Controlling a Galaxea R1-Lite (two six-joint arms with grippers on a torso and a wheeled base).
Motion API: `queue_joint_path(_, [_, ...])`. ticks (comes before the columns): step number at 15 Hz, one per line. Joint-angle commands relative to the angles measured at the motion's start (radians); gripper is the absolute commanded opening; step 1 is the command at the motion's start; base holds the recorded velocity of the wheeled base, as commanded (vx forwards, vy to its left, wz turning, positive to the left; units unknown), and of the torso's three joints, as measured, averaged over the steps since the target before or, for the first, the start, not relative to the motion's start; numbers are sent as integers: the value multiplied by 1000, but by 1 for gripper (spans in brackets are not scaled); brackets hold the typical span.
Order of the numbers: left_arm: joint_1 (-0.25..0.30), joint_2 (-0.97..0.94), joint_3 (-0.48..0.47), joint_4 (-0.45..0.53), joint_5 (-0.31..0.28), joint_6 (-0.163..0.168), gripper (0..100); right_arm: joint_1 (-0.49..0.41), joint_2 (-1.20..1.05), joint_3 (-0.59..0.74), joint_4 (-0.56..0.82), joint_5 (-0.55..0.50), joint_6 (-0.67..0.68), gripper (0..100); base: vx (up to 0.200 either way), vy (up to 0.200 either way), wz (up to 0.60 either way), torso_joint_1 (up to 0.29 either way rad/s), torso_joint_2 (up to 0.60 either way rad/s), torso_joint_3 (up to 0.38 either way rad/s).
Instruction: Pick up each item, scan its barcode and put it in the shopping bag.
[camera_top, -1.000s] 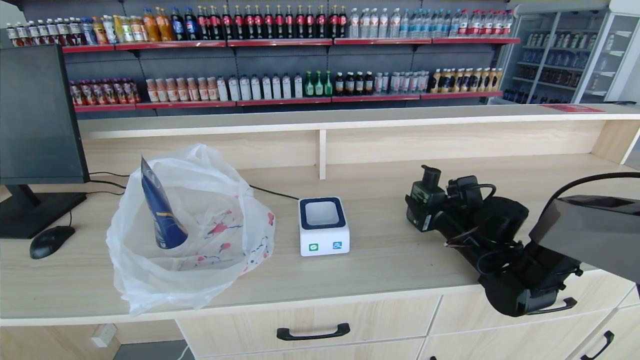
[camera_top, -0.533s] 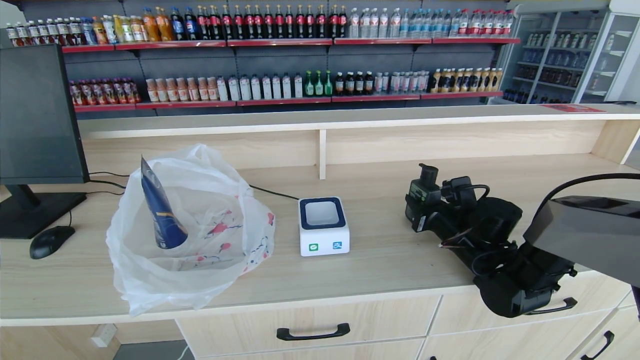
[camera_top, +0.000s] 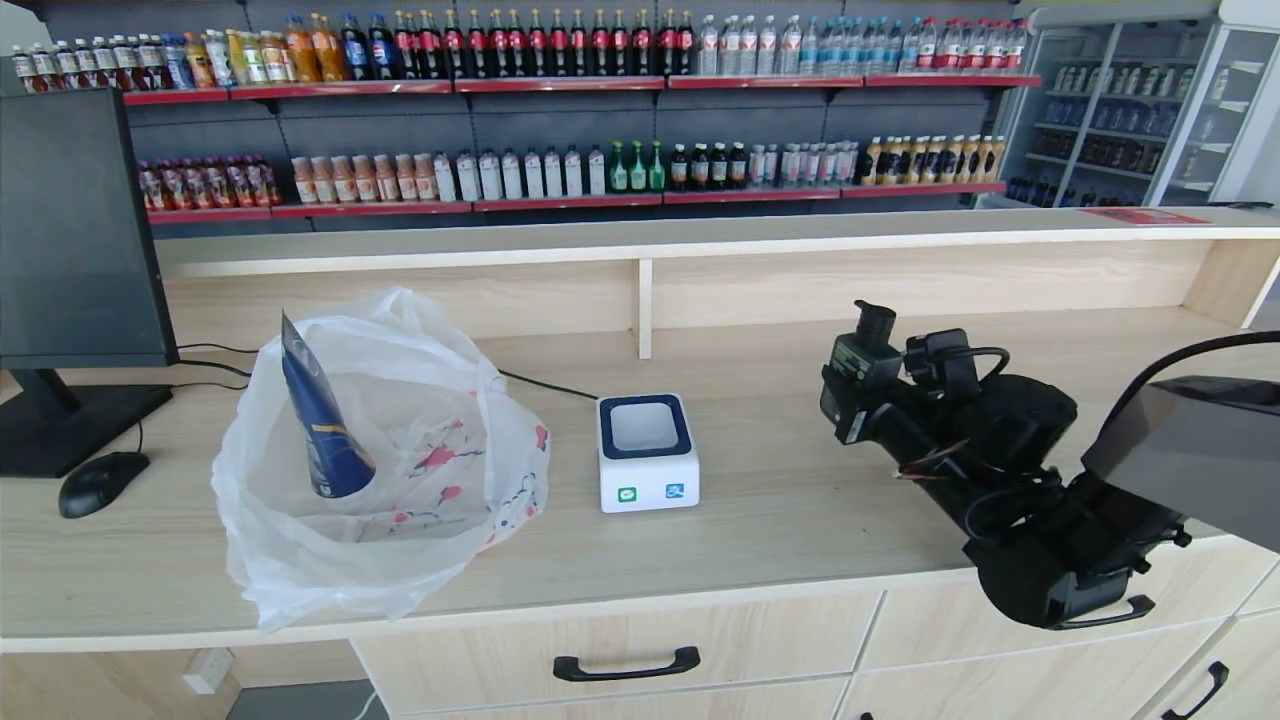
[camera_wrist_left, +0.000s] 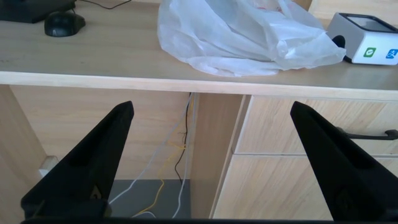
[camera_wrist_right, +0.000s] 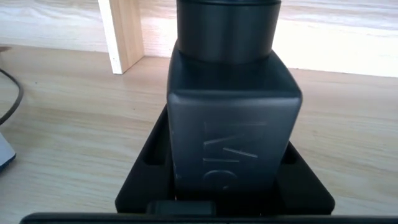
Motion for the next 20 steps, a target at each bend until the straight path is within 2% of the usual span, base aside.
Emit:
queue_joint_path(1, [1, 0, 0, 0, 1, 0, 100, 2, -81, 35, -1, 3, 4, 0, 0, 0, 0, 0, 0, 0])
queue_joint_path(4, [1, 1, 0, 0, 1, 0, 100, 6, -192, 102, -1, 9, 56, 0, 0, 0, 0, 0, 0, 0])
queue_joint_path(6, [1, 1, 0, 0, 1, 0, 100, 17, -287, 232, -1, 9, 81, 0, 0, 0, 0, 0, 0, 0])
queue_joint_path(11, [1, 1, 0, 0, 1, 0, 100, 152, -497, 438, -1, 5, 98, 0, 0, 0, 0, 0, 0, 0])
queue_joint_path(14, [1, 1, -1, 0, 1, 0, 100, 180, -584, 547, -1, 5, 99, 0, 0, 0, 0, 0, 0, 0])
queue_joint_path(20, [1, 1, 0, 0, 1, -2, 100, 243, -679, 582, -1, 5, 116, 0, 0, 0, 0, 0, 0, 0])
